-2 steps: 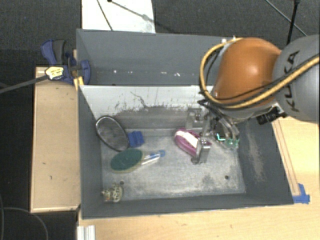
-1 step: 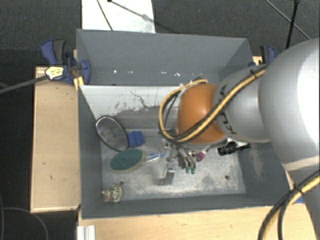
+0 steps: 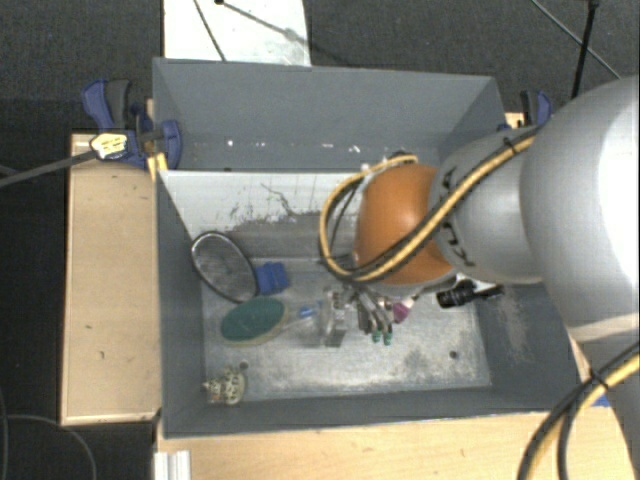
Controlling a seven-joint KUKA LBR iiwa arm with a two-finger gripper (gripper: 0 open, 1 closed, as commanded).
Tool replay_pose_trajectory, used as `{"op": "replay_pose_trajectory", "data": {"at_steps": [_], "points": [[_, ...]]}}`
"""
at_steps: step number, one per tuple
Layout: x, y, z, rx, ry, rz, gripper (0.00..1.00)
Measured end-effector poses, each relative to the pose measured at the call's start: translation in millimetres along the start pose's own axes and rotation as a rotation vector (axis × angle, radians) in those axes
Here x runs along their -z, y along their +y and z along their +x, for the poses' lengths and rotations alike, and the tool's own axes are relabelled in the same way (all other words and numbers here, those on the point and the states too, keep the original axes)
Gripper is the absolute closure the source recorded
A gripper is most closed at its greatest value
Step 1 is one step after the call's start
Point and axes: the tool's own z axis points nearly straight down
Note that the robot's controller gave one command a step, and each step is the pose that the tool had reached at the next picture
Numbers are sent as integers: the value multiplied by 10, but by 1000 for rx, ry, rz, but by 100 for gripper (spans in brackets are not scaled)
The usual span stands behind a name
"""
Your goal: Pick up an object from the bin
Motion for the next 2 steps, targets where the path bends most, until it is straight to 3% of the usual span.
{"op": "replay_pose_trajectory", "data": {"at_steps": [1, 2], "points": [[478, -261, 360, 383, 2, 2, 100], [532, -386, -41, 245, -4, 0, 100]]}}
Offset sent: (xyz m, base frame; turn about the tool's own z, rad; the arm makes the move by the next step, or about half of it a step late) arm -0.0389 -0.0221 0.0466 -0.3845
